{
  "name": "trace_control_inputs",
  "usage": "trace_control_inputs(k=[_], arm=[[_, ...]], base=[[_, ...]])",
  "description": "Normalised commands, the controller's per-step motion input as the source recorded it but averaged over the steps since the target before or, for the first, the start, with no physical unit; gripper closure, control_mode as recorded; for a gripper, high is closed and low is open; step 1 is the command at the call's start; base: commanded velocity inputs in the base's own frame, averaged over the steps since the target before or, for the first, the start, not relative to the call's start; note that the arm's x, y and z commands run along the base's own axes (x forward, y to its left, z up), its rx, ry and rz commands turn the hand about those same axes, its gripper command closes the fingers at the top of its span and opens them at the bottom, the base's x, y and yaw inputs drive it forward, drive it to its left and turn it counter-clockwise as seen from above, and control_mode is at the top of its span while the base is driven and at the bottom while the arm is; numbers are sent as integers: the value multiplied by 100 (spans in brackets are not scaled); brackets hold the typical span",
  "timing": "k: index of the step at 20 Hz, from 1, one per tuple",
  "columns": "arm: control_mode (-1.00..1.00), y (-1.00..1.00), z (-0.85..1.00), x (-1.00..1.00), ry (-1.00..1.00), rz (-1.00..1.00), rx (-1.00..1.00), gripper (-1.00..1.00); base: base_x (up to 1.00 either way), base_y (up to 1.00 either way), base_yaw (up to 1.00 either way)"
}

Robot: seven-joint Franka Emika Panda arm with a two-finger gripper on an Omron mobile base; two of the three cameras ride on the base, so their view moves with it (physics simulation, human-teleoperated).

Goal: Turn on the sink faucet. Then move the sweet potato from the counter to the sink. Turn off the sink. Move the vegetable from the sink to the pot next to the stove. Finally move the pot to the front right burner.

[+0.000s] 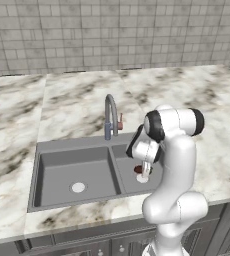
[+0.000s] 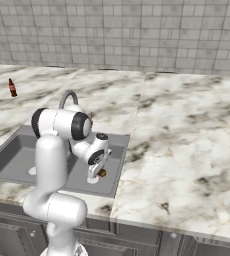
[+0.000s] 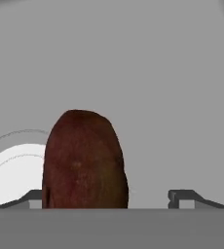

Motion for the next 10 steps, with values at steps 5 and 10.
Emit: trace_control_inputs(k=[5, 10], arm=[[-100, 0, -38, -9, 0, 0, -1, 100], [-100, 0, -9, -3, 0, -1, 0, 100]], base=[[0, 0, 0], [0, 0, 0]])
